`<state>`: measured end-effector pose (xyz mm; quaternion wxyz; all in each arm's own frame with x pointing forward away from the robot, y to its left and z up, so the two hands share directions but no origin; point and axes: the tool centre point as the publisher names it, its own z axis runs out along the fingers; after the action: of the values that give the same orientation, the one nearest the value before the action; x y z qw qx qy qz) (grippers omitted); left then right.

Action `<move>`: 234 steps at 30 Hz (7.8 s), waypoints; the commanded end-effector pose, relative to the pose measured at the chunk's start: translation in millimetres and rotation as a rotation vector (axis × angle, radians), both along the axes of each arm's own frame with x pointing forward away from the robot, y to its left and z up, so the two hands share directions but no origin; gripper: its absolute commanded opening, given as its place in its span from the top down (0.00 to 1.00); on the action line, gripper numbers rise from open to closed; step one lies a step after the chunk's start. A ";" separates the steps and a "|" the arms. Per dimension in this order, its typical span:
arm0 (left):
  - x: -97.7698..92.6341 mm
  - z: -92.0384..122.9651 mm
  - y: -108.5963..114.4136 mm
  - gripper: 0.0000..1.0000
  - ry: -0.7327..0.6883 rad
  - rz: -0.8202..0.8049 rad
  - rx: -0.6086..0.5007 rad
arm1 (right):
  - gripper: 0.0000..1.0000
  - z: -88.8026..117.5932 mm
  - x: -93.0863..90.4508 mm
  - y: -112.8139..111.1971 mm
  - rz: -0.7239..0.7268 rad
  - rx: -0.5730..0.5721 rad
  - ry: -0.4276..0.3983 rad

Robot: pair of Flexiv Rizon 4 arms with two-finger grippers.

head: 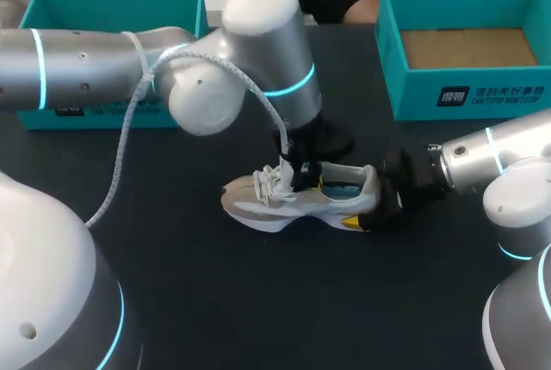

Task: Take the shoe out of the shoebox, open the shoe tongue, remove and reinsert the insole, then place the shoe into the shoebox

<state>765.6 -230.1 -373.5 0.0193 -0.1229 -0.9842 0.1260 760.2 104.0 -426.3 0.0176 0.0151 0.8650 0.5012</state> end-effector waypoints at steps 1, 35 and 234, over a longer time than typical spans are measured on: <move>5.8 12.9 13.6 1.00 0.027 0.001 -0.007 | 1.00 -4.0 -0.7 2.3 -0.002 -0.004 0.000; -36.7 67.5 -13.6 0.72 0.126 -0.069 -0.180 | 1.00 -4.0 -0.7 2.3 -0.002 -0.004 0.000; -178.5 431.2 -19.1 1.00 1.145 0.721 -0.915 | 1.00 -4.0 -0.7 2.3 -0.002 -0.004 0.000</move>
<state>587.4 -248.9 58.6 0.4257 0.2886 -0.6518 0.5574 760.1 104.0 -426.6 0.0176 0.0150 0.8651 0.5011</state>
